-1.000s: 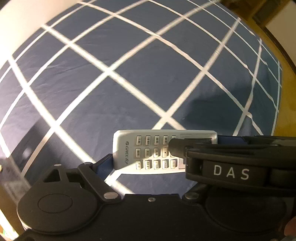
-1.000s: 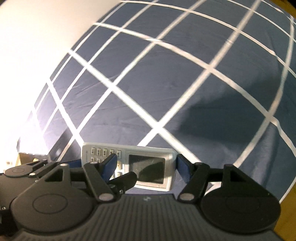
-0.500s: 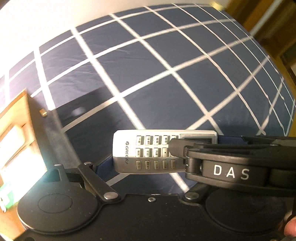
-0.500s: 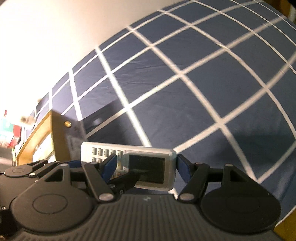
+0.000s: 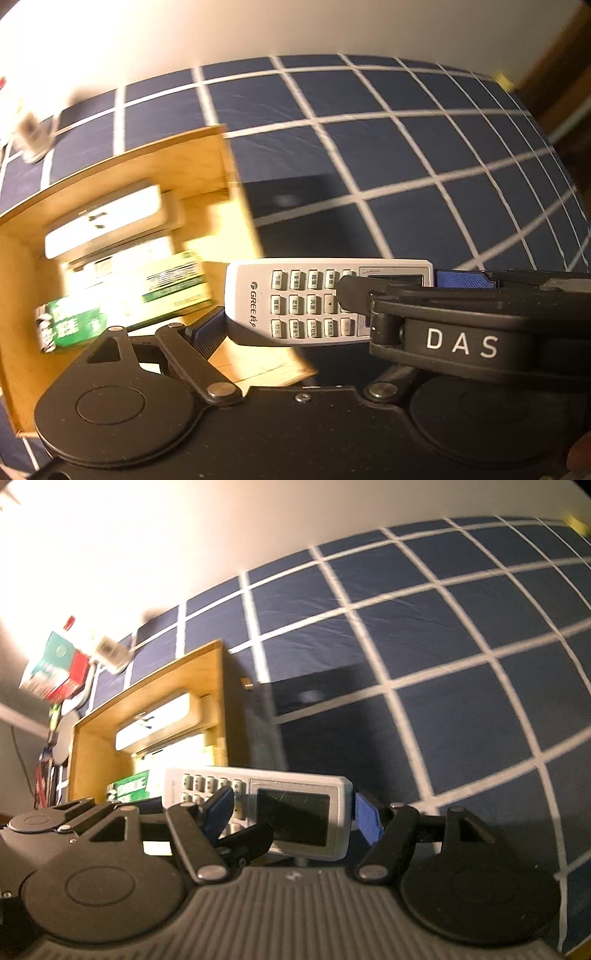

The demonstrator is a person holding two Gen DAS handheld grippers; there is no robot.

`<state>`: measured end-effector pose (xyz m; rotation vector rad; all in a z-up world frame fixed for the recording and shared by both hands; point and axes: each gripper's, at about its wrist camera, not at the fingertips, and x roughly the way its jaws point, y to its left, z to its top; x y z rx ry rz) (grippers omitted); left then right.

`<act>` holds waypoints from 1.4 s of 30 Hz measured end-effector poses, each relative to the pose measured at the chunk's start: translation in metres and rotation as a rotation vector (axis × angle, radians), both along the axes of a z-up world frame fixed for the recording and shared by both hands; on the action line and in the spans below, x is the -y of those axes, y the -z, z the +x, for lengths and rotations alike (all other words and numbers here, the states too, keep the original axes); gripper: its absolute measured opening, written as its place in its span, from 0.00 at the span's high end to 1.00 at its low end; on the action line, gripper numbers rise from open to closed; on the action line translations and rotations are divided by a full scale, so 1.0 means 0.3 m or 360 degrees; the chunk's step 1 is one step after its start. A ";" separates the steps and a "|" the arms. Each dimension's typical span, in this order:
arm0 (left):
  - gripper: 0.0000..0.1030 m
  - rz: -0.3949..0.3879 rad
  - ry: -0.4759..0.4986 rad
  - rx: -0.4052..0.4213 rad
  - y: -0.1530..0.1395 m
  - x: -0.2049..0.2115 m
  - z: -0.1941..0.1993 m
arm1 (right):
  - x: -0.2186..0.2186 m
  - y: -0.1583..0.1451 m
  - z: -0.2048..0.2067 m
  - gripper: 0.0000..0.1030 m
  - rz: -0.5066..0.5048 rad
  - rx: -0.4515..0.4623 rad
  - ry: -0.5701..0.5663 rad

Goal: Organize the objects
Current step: 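Carry the GREE remote with the right gripper over the yellow box, then lower the remote onto the other items and open the right gripper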

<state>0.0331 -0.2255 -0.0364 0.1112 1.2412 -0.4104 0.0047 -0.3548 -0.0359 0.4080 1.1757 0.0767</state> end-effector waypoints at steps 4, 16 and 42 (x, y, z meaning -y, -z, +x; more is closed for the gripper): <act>0.18 -0.0012 -0.0115 0.0023 -0.018 -0.115 0.014 | -0.116 -0.021 0.039 0.33 -0.0011 0.0024 -0.0121; 0.18 -0.0042 -0.0426 0.0014 -0.003 -0.401 0.073 | -0.417 -0.017 0.167 0.33 -0.0040 0.0024 -0.0439; 0.18 -0.0069 -0.0534 -0.0204 0.234 -0.561 0.368 | -0.610 0.220 0.498 0.33 -0.0085 -0.0181 -0.0583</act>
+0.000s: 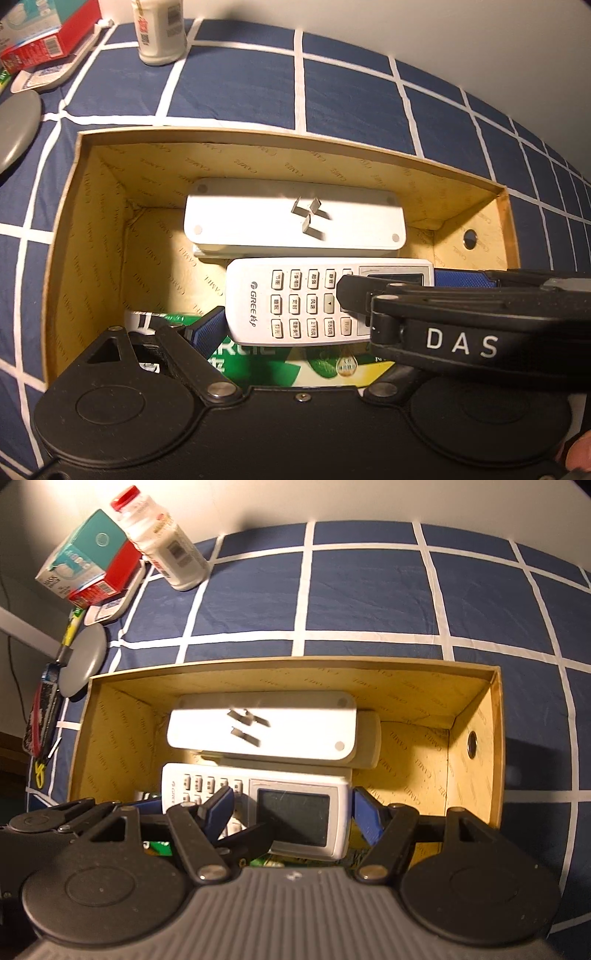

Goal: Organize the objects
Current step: 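Lower the remote onto the other items and open the right gripper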

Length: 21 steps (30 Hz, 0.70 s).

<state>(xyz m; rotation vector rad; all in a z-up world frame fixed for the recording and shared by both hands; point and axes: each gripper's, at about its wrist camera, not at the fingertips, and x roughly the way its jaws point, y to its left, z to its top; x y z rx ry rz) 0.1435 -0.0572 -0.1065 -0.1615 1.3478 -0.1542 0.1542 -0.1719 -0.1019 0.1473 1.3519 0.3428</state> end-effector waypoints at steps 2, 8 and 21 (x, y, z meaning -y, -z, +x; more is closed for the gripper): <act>0.18 -0.0001 -0.0002 -0.0023 0.018 -0.003 0.010 | -0.003 0.022 0.013 0.33 -0.0001 -0.0031 0.0006; 0.17 -0.0011 -0.0003 -0.0051 0.038 -0.009 0.046 | -0.006 0.048 0.047 0.33 -0.0006 -0.0056 0.0005; 0.17 0.0003 0.0018 -0.0129 0.083 0.011 0.082 | 0.016 0.105 0.080 0.33 -0.0001 -0.0134 0.0018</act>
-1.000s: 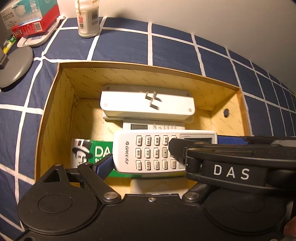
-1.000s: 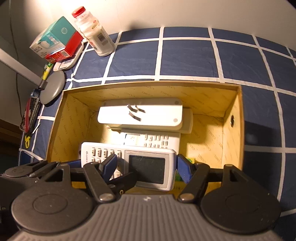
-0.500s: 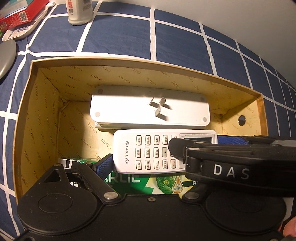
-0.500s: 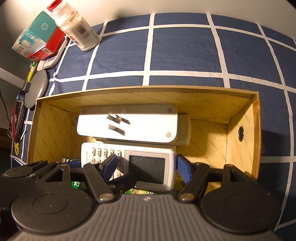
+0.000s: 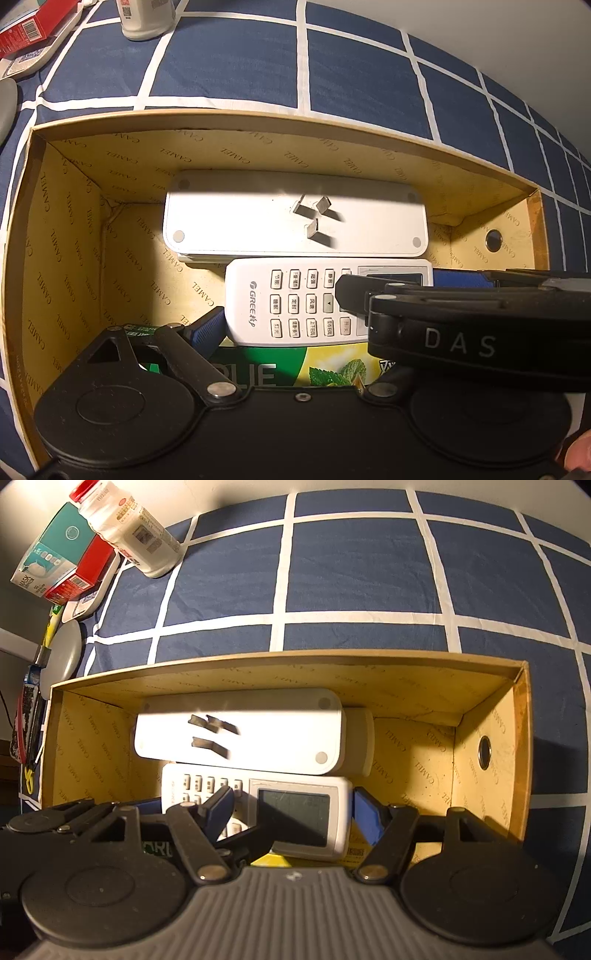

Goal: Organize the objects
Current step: 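Lower the remote onto the other items and open the right gripper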

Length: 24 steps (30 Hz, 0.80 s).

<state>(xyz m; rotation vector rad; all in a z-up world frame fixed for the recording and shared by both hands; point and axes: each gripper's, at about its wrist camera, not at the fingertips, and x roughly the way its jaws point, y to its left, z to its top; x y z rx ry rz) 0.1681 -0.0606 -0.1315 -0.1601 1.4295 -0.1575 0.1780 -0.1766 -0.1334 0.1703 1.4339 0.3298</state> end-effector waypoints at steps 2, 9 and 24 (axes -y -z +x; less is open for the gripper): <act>0.17 0.0001 -0.0003 -0.0005 0.006 -0.003 0.001 | -0.001 0.007 0.002 0.33 0.0001 -0.0008 0.0000; 0.15 0.0012 0.0005 -0.0006 0.022 -0.003 -0.005 | -0.003 0.024 -0.002 0.33 -0.0005 -0.0013 0.0002; 0.11 0.0054 -0.0048 0.0056 -0.048 -0.031 -0.069 | 0.002 -0.042 -0.047 0.33 0.0002 0.0075 -0.0006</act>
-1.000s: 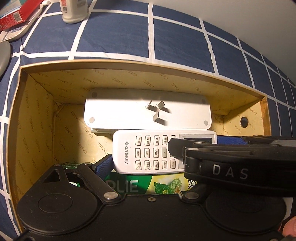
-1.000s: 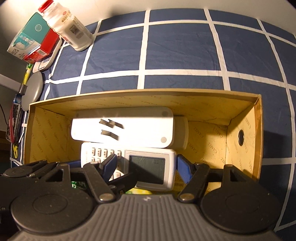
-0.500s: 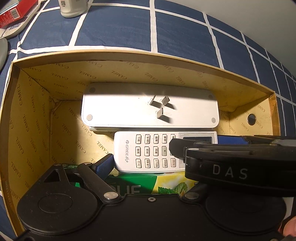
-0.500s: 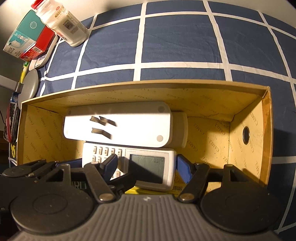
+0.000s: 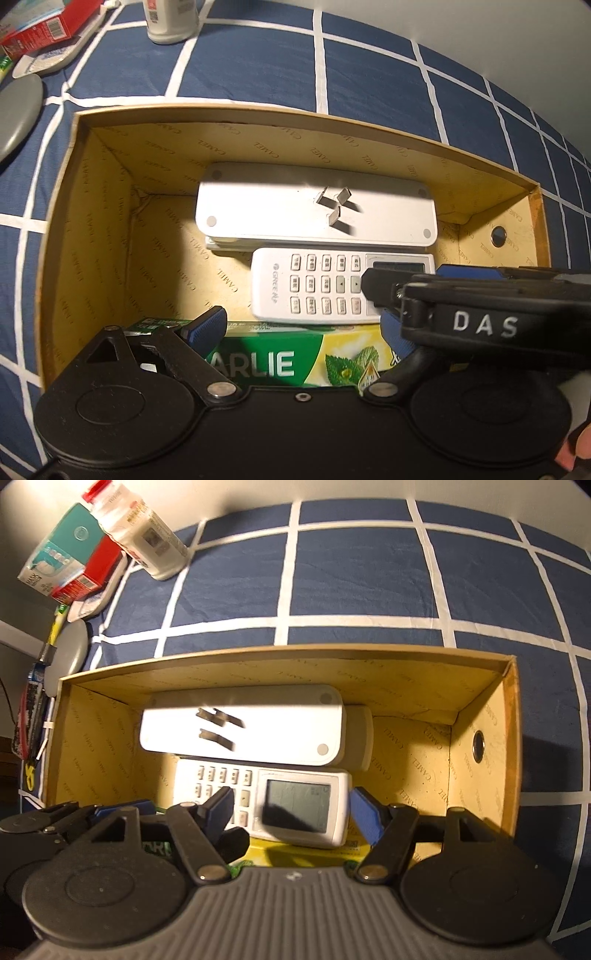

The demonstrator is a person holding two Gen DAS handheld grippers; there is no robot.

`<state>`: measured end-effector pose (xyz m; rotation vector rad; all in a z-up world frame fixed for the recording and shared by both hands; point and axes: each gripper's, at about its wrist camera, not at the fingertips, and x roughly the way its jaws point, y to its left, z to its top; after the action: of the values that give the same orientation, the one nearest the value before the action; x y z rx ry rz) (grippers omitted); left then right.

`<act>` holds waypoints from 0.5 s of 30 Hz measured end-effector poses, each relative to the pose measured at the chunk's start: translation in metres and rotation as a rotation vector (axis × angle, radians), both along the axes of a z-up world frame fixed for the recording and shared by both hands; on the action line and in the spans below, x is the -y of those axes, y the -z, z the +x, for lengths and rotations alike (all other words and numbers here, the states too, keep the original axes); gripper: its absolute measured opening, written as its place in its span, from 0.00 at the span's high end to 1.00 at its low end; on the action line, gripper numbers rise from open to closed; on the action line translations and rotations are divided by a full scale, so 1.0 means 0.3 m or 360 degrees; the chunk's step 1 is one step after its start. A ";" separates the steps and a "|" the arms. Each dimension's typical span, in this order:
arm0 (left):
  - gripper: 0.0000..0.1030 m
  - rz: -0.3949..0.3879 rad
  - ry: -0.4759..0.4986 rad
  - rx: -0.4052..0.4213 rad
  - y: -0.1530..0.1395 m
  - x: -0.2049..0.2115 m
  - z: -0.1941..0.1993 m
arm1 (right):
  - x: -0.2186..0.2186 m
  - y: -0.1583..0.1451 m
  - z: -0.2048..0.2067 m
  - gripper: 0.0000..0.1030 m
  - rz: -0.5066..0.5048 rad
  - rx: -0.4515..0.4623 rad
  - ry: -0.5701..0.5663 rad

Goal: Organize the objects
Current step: 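Lower the remote onto the other items and open the right gripper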

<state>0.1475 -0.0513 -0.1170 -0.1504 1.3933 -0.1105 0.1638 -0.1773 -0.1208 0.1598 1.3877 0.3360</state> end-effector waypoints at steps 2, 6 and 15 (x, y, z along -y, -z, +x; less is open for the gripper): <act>0.11 0.0007 -0.0010 0.0015 -0.019 -0.007 -0.015 | 0.001 -0.025 -0.011 0.33 0.0000 0.0030 -0.0006; 0.10 0.0033 -0.0027 0.0051 -0.058 -0.018 -0.049 | 0.002 -0.079 -0.038 0.31 -0.0003 0.0091 -0.0024; 0.02 0.0110 -0.0071 0.0148 -0.156 -0.061 -0.139 | 0.049 -0.198 -0.121 0.19 -0.0013 0.0215 -0.0026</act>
<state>0.1057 -0.0331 -0.0701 -0.1176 1.2983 -0.0318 0.1274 -0.1922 -0.0614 0.1171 1.2574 0.3483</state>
